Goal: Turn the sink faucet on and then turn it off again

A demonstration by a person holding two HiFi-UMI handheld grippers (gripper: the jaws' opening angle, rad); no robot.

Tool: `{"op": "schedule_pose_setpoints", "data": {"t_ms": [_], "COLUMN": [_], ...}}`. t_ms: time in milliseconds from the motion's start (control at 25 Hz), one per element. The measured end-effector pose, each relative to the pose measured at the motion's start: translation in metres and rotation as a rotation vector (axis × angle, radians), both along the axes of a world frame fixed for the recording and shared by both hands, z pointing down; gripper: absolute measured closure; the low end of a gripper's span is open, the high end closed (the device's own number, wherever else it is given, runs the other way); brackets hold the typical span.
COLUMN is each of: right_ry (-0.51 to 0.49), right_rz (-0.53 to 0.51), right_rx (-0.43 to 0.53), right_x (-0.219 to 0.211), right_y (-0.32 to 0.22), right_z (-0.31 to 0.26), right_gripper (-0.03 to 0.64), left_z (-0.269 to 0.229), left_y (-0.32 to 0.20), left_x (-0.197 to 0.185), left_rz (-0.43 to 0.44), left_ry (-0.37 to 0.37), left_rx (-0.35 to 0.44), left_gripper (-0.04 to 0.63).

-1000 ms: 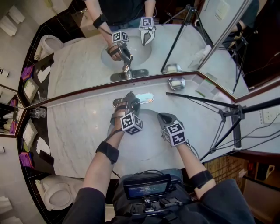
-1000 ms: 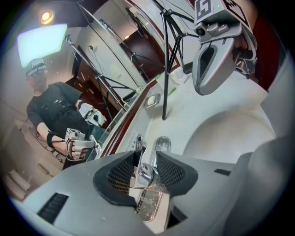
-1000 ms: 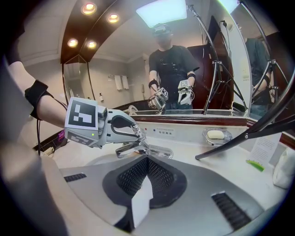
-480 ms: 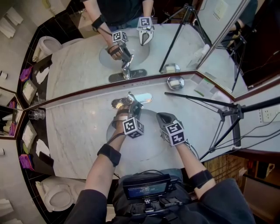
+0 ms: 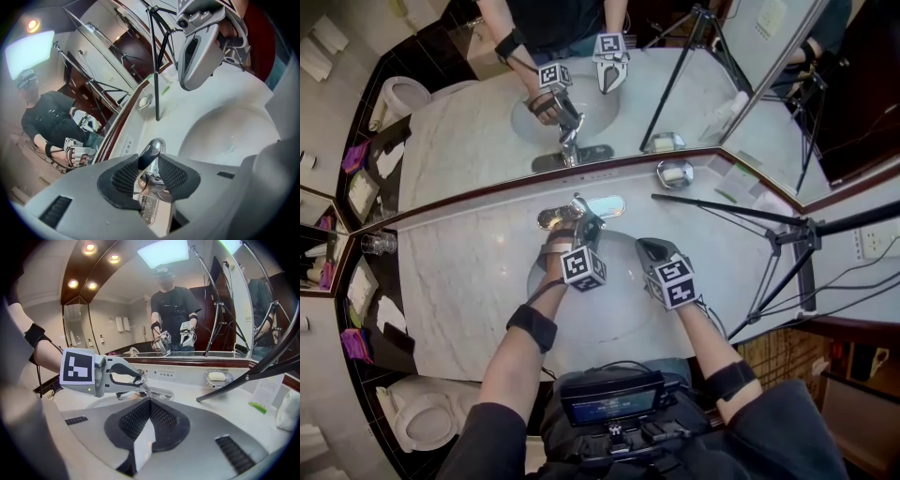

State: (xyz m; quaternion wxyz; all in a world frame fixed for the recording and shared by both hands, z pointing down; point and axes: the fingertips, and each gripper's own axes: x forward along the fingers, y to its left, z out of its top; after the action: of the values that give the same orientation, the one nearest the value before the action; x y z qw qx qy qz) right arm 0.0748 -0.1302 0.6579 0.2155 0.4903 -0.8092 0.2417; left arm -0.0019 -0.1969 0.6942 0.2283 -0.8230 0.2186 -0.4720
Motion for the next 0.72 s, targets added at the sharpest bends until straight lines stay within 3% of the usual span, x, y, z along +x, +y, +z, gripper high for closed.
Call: {"op": "schedule_pose_setpoints", "data": {"t_ms": [440,600,720], "right_ry": [0.026,0.028,0.028], "right_rz": [-0.028,-0.044,-0.053], "right_rx": [0.042,0.064,0.078], "right_x": [0.002,-0.006,-0.01], "right_y": [-0.003,-0.004,-0.003], "right_z": [-0.019,-0.03,-0.038], "right_gripper": [0.598,0.598,0.598], "left_z": [-0.017,-0.043,-0.063], "left_y": [0.025,0.031,0.036], "left_x": [-0.021,-0.031,-0.037], "left_rz": [0.0,-0.062,-0.122], "left_ry": [0.012,0.089,0.169], "left_rx": [-0.048,-0.034,-0.051], "left_gripper": [0.487,0.584,0.594]}}
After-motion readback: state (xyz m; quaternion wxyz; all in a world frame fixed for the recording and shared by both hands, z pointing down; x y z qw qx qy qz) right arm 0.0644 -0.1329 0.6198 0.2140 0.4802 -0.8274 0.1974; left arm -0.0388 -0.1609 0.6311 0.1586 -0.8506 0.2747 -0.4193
